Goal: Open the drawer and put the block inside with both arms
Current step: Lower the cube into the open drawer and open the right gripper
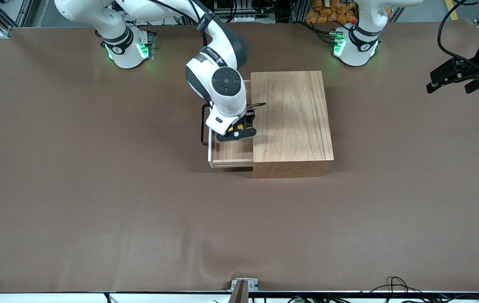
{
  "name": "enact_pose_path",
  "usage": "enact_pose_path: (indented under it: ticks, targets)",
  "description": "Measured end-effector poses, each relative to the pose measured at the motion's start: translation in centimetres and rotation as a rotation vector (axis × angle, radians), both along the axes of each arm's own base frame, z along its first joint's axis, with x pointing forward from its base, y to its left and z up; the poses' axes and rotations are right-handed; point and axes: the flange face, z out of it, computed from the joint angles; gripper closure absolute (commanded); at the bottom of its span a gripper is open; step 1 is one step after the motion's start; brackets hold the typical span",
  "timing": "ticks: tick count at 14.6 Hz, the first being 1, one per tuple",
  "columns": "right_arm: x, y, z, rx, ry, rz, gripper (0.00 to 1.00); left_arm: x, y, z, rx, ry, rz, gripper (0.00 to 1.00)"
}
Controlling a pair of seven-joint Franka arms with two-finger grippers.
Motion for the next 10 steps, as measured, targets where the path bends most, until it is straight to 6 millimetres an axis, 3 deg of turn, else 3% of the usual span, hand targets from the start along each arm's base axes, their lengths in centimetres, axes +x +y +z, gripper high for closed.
enact_pose_path:
  ticks: [1,6,8,10]
  targets:
    - [0.0,0.0,-0.1,-0.003,0.001,-0.010,0.00,-0.3,0.0,0.0,-0.001,-0.002,0.000,0.00]
    - [0.6,-1.0,0.0,-0.041,-0.003,-0.022,0.00,-0.6,-0.2,0.2,-0.002,-0.012,-0.004,0.00]
    - [1.0,-1.0,2.2,-0.019,-0.025,-0.030,0.00,-0.5,-0.1,0.1,0.000,-0.015,-0.007,0.00]
    - [1.5,-2.1,5.6,-0.016,-0.026,-0.047,0.00,-0.3,0.4,-0.1,0.016,-0.021,-0.049,0.00]
